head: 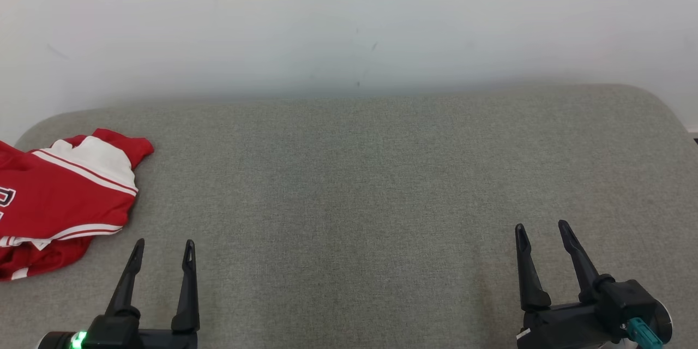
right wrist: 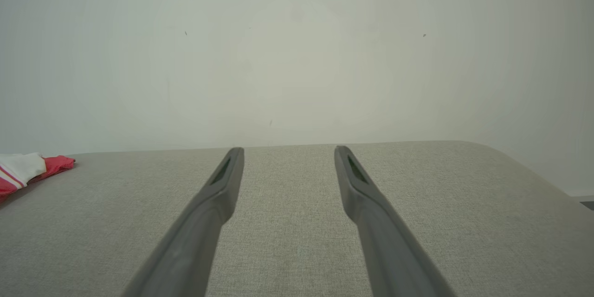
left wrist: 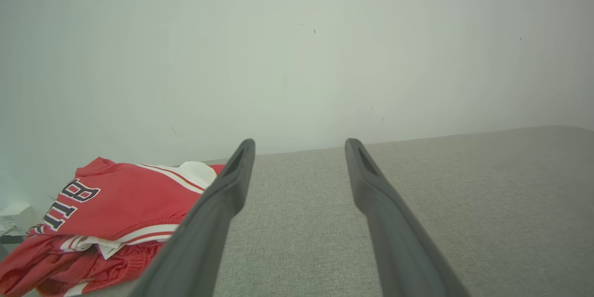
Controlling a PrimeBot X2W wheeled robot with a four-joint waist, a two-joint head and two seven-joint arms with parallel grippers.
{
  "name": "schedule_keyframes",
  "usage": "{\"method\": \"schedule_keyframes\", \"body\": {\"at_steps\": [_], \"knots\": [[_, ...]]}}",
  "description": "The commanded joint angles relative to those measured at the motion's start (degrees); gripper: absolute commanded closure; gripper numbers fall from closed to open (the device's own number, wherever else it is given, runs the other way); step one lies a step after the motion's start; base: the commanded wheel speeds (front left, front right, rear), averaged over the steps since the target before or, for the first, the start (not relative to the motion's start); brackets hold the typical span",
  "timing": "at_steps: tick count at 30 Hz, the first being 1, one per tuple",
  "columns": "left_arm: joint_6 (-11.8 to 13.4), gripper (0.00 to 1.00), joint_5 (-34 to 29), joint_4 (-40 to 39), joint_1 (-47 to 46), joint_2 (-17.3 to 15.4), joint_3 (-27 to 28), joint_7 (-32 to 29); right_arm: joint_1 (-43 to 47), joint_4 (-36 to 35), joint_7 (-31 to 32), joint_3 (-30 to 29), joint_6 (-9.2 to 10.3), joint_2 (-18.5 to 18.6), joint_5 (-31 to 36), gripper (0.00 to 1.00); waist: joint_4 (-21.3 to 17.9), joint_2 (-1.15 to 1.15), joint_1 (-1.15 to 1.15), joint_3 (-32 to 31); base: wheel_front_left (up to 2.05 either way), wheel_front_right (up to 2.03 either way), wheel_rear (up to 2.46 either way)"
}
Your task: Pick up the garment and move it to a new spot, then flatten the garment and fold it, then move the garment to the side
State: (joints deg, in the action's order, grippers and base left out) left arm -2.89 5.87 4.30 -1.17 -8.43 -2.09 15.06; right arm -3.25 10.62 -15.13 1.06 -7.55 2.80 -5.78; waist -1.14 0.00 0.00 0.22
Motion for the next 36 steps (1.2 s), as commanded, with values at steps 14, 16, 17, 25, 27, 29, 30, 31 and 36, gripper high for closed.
{"method": "schedule_keyframes", "body": {"at_steps": [14,16,17,25,27,29,30,31,36], "knots": [[-1.96,0.0,0.13,1.41,0.68,1.0,1.94,0.18,1.07,-0.01,-0.04,-0.3,0.12,0.14,-1.62,0.0,1.08,0.0,0.0,-0.23,0.0,0.0,0.0],[-1.97,0.0,-0.11,1.65,0.44,0.99,2.08,0.18,1.2,0.05,-0.04,-0.13,0.12,0.14,-1.79,0.0,1.64,0.0,0.0,-0.21,0.0,0.0,0.0],[-1.99,0.0,-0.08,1.72,0.34,1.04,2.26,0.19,1.25,0.11,-0.04,0.03,0.12,0.14,-1.86,0.0,1.97,0.0,0.0,-0.21,0.0,0.0,0.0],[-2.1,0.0,-0.51,2.95,-0.06,1.04,3.1,0.19,1.81,0.33,-0.03,0.68,0.12,0.14,-2.41,0.0,6.92,0.0,0.0,-0.03,0.0,0.0,0.0],[-1.99,0.0,-0.52,3.28,-0.17,1.12,3.33,0.19,1.81,0.35,-0.03,0.5,0.12,0.14,-2.43,0.0,8.59,0.0,0.0,0.14,0.0,0.0,0.0],[-1.84,0.0,-0.79,3.36,-0.45,1.27,3.37,0.19,1.8,0.45,-0.03,0.34,0.12,0.14,-2.46,0.0,10.44,0.0,0.0,0.36,0.0,0.0,0.0],[-1.78,0.0,-0.77,3.4,-0.48,1.34,3.54,0.19,1.72,0.5,-0.04,0.48,0.12,0.14,-2.46,0.0,11.34,0.0,0.0,0.48,0.0,0.0,0.0],[-1.77,0.0,-0.96,3.58,-0.45,1.35,3.47,0.18,1.71,0.49,-0.04,0.4,0.12,0.14,-2.5,0.0,12.34,0.0,0.0,0.57,0.0,0.0,0.0],[-1.7,0.0,-0.92,3.56,-0.48,1.64,3.85,0.18,1.62,0.62,-0.04,0.64,0.12,0.14,-2.45,0.0,16.71,0.0,0.0,0.9,0.0,0.0,0.0]]}}
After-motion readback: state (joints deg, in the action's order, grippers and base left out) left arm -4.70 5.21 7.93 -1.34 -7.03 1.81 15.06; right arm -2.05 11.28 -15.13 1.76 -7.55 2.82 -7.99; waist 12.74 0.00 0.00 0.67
